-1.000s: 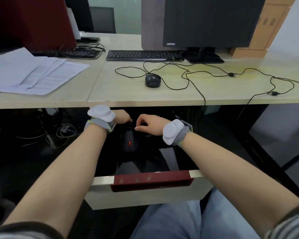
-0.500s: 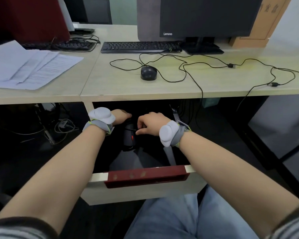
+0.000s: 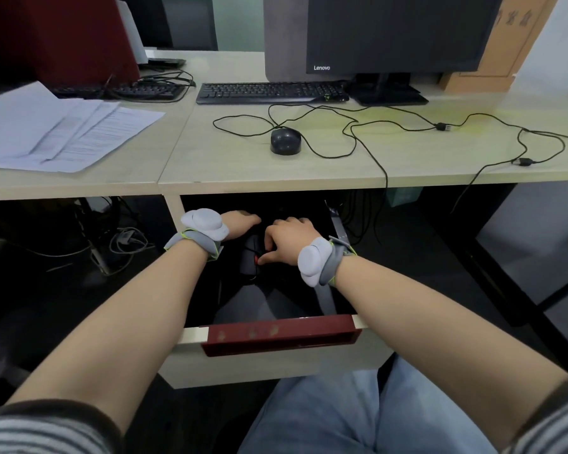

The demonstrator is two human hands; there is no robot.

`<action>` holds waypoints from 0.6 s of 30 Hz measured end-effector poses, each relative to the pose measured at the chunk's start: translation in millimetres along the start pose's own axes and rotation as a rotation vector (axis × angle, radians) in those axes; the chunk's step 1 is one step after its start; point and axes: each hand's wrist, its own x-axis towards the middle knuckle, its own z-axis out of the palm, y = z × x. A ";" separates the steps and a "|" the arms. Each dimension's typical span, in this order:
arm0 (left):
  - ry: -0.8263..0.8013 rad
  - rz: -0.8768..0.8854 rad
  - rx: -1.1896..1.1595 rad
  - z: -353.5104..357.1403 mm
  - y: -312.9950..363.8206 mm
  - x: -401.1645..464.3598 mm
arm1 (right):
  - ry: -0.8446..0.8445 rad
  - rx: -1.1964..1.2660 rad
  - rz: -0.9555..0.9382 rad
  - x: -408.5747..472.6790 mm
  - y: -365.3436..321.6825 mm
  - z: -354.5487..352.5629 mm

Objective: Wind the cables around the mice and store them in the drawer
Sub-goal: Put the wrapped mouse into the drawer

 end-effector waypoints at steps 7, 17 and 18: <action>0.115 0.011 0.123 -0.6 6.7 0.3 | -0.033 0.012 0.019 0.9 -4.9 -4.2; -0.004 0.066 0.324 -11.2 36.8 -10.8 | -0.233 -0.138 0.121 -0.1 -22.6 -11.7; -0.001 0.091 0.353 -13.7 40.2 -12.8 | -0.203 -0.170 0.111 -0.8 -25.2 -11.3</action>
